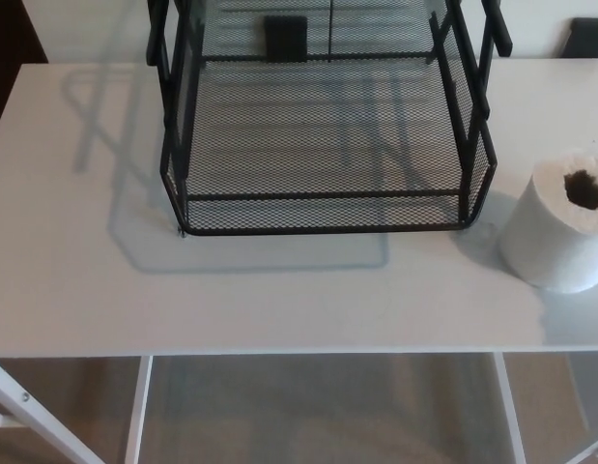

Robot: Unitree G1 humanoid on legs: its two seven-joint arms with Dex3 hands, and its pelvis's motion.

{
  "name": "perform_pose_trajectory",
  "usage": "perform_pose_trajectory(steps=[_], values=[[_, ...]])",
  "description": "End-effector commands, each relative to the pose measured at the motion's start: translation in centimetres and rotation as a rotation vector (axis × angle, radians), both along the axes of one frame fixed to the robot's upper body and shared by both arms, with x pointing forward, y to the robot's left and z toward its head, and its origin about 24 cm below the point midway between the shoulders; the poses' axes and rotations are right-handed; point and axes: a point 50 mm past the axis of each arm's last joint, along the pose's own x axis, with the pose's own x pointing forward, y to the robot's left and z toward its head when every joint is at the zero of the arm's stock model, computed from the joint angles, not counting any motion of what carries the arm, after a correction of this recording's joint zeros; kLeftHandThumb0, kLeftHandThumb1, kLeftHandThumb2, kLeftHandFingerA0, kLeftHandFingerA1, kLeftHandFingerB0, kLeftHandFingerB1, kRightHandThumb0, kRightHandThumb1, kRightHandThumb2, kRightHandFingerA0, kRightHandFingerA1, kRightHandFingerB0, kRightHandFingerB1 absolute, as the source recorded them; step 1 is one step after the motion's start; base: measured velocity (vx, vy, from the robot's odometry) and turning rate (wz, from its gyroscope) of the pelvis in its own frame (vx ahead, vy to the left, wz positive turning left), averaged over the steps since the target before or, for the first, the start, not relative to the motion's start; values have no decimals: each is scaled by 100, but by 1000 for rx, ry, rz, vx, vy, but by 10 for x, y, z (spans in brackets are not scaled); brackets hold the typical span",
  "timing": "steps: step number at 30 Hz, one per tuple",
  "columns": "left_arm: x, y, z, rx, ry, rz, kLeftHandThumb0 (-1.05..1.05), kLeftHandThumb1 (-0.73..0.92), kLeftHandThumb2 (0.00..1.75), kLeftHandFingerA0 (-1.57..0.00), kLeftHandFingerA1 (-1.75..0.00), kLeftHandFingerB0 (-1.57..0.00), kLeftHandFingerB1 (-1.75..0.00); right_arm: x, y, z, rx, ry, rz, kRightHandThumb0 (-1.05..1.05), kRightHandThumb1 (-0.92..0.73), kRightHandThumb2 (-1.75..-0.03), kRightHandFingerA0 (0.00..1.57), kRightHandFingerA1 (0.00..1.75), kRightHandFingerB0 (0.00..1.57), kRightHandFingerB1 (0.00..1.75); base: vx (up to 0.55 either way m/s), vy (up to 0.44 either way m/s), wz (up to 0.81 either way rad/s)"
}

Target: The robot walks towards a desk on which a file tray is kept in the middle and a toilet paper roll is kept on its right. The robot uses its right hand to hook on finger in the gap of the roll and grabs it, lifts it and places it on the tray.

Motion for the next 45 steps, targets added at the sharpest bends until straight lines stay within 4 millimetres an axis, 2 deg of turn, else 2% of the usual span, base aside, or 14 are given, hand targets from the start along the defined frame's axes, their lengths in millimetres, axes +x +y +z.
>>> perform_pose_trajectory(steps=[1, 9, 16, 17, 18, 23, 24, 25, 26, 29, 37, 38, 39, 45], values=[[2, 3, 5, 30, -25, -24, -104, 91, 68, -44, -87, -18, -78, 4, 7, 2, -83, 30, 23, -58, -62, -58, 24, 40, 10, 27, 0, 0, 0], [-3, 3, 2, 35, -15, -5, -105, 91, 68, -43, -85, -20, -77, 14, 8, 22, -54, -94, -14, -65, -48, -83, 20, 49, 6, 33, 0, 0, 0], [-5, 4, 2, 43, -11, -5, -105, 91, 68, -43, -87, -18, -78, 14, 1, 32, -64, -112, -26, -58, -60, -60, 21, 38, 10, 22, 0, 0, 0], [-5, 4, 2, 41, -9, -6, -105, 91, 68, -42, -87, -18, -78, 14, 0, 33, -63, -110, -26, -36, -43, -98, 0, 50, 0, 50, 0, 0, 0], [-5, 4, 3, 46, -3, -13, -105, 92, 68, -42, -86, -18, -78, 13, -1, 33, -65, -109, -29, -35, -43, -98, 0, 50, 0, 50, 0, 0, 0], [-5, 4, 2, 64, 12, -22, -105, 91, 69, -44, -85, -19, -78, 11, 8, 32, -103, -118, 31, -62, -61, -59, 26, 37, 12, 23, 0, 0, 0], [-5, 4, 2, 72, 16, -30, -103, 68, 114, -45, -79, -26, -73, 10, 12, 31, -115, -114, 44, -66, -47, -82, 20, 48, 4, 33, 0, 0, 0], [-5, 4, 2, 76, 19, -34, -105, 92, 69, -46, -84, -21, -77, 10, 14, 30, -119, -112, 54, -65, -47, -81, 22, 48, 6, 35, 0, 0, 0], [-6, 4, 1, 78, 23, -39, -105, 92, 69, -46, -85, -21, -77, 9, 20, 27, -123, -106, 94, -61, -60, -59, 28, 40, 12, 24, 0, 0, 0], [-6, 4, 1, 78, 30, -46, -105, 92, 69, -45, -83, -20, -76, 7, 24, 25, -122, -85, 114, -66, -47, -82, 20, 49, 4, 33, 0, 0, 0], [-10, 5, 0, 85, 48, -28, -105, 92, 68, -45, -84, -21, -74, 9, 43, 23, -115, -7, 172, -62, -60, -57, 20, 37, 4, 27, 0, 0, 0], [-10, 5, 0, 83, 53, -37, -87, 62, 121, -52, -82, -2, -57, 9, 44, 23, -106, -11, 174, -62, -59, -57, 21, 38, 5, 27, 0, 0, 0], [-10, 5, 0, 84, 53, -37, -105, 92, 68, -44, -85, -22, -76, 10, 46, 24, -99, -13, 179, -67, -46, -81, 16, 48, 4, 30, 0, 0, 0], [-9, 6, 0, 78, 45, -18, -105, 91, 68, -44, -87, -22, -77, 10, 46, 23, -115, 1, 192, -68, -46, -82, 18, 50, 5, 29, 0, 0, 0]])
